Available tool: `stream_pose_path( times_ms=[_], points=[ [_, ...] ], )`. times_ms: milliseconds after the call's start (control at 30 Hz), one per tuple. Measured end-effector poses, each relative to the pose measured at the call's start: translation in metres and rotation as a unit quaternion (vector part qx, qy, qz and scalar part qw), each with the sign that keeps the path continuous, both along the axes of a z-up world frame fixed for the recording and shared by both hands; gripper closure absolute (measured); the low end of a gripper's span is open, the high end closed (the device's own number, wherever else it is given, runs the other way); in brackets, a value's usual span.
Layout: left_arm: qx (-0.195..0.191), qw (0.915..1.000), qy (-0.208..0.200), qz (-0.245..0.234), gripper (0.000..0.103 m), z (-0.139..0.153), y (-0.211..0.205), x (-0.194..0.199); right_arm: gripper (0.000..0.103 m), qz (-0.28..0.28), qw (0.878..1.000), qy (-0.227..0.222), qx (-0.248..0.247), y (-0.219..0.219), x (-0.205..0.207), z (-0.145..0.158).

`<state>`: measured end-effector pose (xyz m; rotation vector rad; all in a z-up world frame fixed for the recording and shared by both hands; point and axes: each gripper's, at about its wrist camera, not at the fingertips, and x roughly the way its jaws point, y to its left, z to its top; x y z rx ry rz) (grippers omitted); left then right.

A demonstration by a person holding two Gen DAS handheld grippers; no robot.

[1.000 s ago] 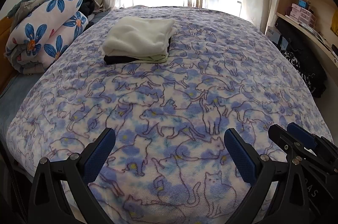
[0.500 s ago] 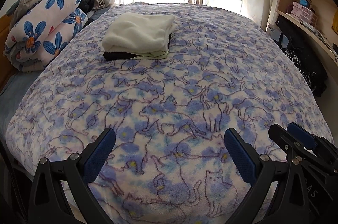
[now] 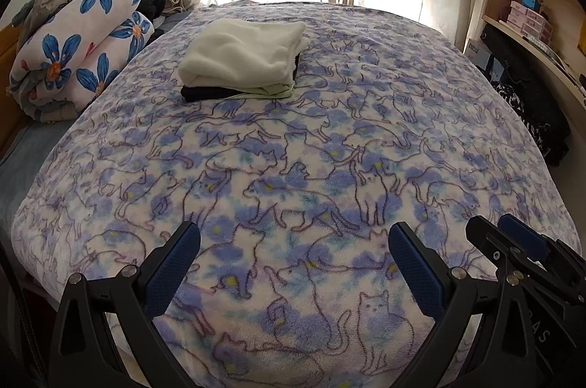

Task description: Fold large clothes

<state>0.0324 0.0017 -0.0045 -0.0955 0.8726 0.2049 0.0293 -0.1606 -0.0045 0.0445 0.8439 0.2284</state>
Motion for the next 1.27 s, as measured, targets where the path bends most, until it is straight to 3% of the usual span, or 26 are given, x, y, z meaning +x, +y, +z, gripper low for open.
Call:
stream_pose_path(
  times_ms=[1267],
  points=[
    [-0.008,0.9999,0.008,-0.002,0.001,-0.0047,0.0021,-0.0039,0.057,-0.001,1.0,0.008,0.001,-0.0013,-0.0029,-0.002]
  ],
)
